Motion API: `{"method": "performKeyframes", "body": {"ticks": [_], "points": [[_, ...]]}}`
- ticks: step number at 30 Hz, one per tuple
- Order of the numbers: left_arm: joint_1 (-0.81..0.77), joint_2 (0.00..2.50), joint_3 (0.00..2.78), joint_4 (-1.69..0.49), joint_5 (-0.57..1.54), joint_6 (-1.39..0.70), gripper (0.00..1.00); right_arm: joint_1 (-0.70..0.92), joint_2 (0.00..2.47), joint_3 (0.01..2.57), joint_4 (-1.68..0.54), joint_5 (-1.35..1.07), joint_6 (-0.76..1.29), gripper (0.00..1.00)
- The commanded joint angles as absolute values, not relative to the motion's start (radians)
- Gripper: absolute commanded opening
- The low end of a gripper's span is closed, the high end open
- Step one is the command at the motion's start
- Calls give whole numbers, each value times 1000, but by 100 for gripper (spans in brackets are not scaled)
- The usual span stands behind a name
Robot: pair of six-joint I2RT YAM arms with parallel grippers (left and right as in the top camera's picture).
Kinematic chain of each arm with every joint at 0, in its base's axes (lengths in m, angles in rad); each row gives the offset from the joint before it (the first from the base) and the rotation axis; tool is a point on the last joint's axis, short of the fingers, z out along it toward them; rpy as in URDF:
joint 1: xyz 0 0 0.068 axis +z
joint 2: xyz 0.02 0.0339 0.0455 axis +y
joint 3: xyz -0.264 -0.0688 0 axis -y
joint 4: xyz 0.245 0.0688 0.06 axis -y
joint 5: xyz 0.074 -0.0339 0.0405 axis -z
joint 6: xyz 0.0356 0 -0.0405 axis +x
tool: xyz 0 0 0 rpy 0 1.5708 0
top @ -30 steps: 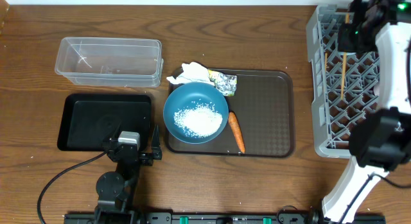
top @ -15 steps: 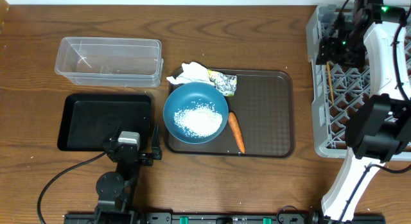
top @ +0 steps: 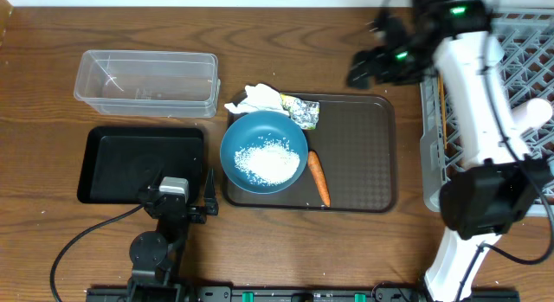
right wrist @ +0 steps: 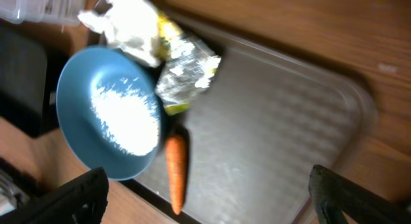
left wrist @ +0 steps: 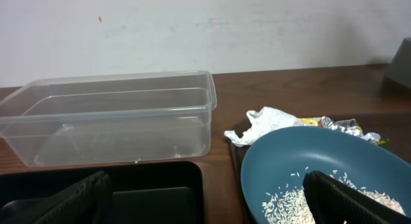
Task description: Sort waste into correct bins and load items into the dishwasher rack
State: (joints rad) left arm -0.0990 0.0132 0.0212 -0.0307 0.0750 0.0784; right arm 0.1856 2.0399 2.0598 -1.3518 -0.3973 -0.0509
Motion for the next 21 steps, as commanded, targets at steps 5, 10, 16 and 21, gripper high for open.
{"method": "performKeyframes", "body": {"ticks": [5,10,16,21], "points": [[-95,10,4,-64,85,74,98,363,2050,1879,-1158,-362,4,99],[-95,10,4,-64,85,74,98,431,2050,1777,-1046,-314,4,99],[-95,10,4,-64,85,74,98,462,2050,1758,-1041,-315,4,99],[-95,10,4,-64,85,74,98,435,2045,1761,-1044,-314,74,99]]}}
